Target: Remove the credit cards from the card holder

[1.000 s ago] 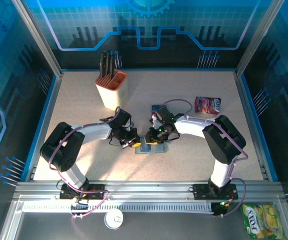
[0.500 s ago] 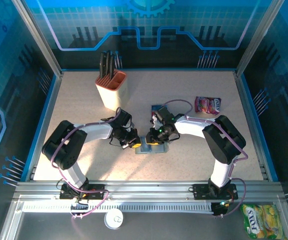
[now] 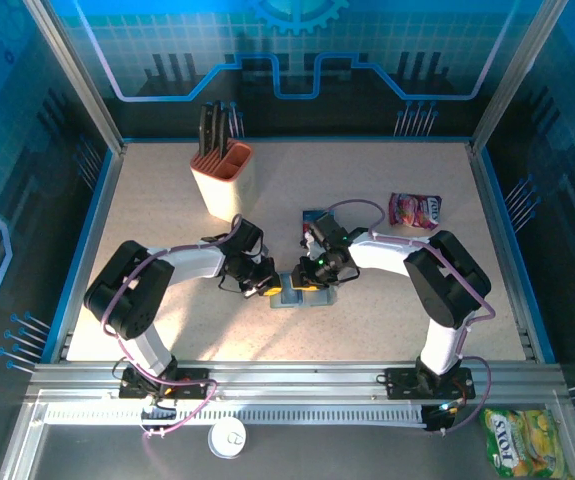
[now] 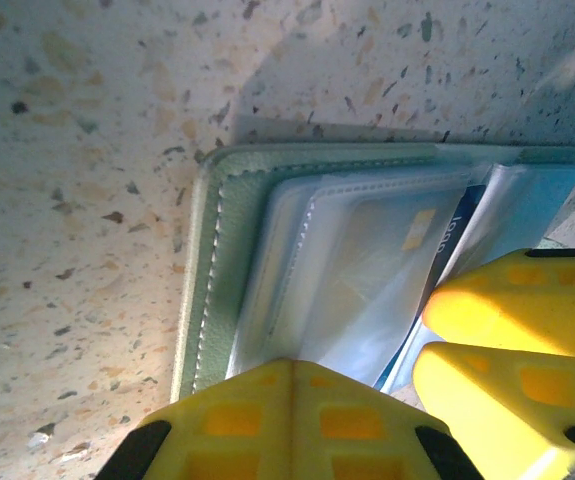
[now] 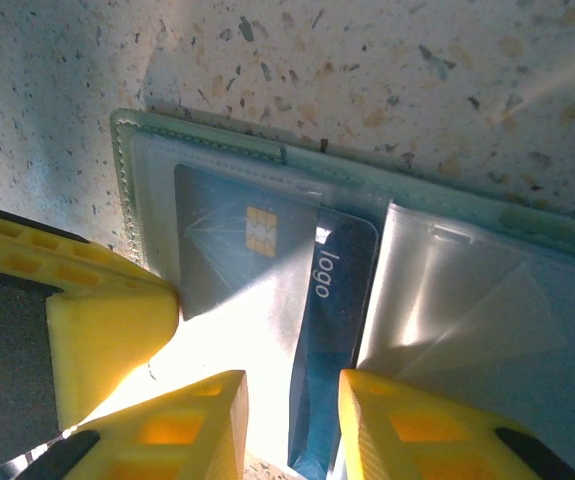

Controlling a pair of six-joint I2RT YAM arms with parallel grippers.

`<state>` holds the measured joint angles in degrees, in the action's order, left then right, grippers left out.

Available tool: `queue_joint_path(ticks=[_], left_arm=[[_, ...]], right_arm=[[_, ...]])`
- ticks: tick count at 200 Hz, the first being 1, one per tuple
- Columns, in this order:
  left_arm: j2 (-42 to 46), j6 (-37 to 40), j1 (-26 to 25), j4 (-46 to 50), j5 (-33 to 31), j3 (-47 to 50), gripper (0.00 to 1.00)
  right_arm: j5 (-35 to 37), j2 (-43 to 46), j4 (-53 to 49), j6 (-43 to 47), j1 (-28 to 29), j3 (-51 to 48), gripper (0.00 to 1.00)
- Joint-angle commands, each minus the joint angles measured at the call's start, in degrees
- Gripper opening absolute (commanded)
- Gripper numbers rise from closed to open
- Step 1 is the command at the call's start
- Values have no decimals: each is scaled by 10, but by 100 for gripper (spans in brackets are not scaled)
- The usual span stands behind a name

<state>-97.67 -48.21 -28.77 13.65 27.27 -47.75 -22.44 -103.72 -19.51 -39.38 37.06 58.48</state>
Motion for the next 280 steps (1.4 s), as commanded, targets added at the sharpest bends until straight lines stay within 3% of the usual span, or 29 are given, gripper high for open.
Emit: queue_joint_path(ticks=[1,102,176,280], left_arm=[[-18,11,-4,40,-11,-4,0],[-18,10,-3,41,-12,-2,0],[-23,10,-4,40,-11,-3,0],[-29,10,-4,44,-11,-8,0]], right_arm=[[15,1,-22,5,-5,-7,33],[33,-9,-38,5,-5,-2,35],[-38,14,40,-31,-13,-30,32],[-70,35,87,-49,-26,-53,23]])
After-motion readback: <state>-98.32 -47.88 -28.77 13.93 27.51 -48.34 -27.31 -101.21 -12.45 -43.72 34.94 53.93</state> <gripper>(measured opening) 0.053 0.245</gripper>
